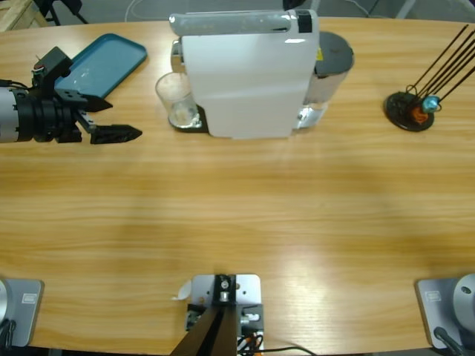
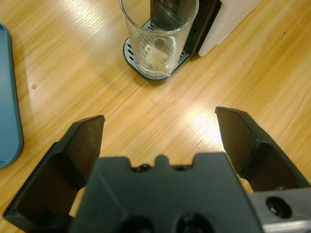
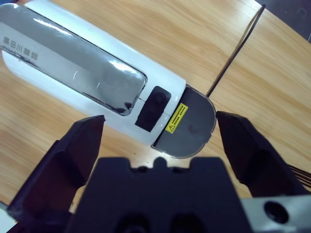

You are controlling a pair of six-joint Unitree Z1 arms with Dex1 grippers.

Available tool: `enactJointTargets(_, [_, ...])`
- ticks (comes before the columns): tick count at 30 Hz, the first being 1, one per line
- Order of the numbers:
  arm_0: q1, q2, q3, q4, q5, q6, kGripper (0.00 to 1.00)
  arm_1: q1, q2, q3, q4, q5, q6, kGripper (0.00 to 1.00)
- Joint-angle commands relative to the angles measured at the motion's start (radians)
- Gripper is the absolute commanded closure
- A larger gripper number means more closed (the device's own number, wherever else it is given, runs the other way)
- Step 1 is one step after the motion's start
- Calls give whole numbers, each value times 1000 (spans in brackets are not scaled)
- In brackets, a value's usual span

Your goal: Pour coffee

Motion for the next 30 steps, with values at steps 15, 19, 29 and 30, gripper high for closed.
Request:
enactJointTargets(15, [-22, -59, 42, 11, 10, -8, 0, 13, -625, 1002, -533, 154, 29, 0])
enactJointTargets(19, [-22, -66, 57, 14, 10, -7, 0, 13, -658, 1152, -681, 165, 3, 0])
enactJointTargets(29, [-23, -77, 47, 12, 8, -8, 0, -20, -692, 1342, -942, 198, -21, 0])
enactJointTargets(30, [-23, -81, 45, 12, 8, -8, 0, -24, -690, 1340, -952, 203, -21, 0])
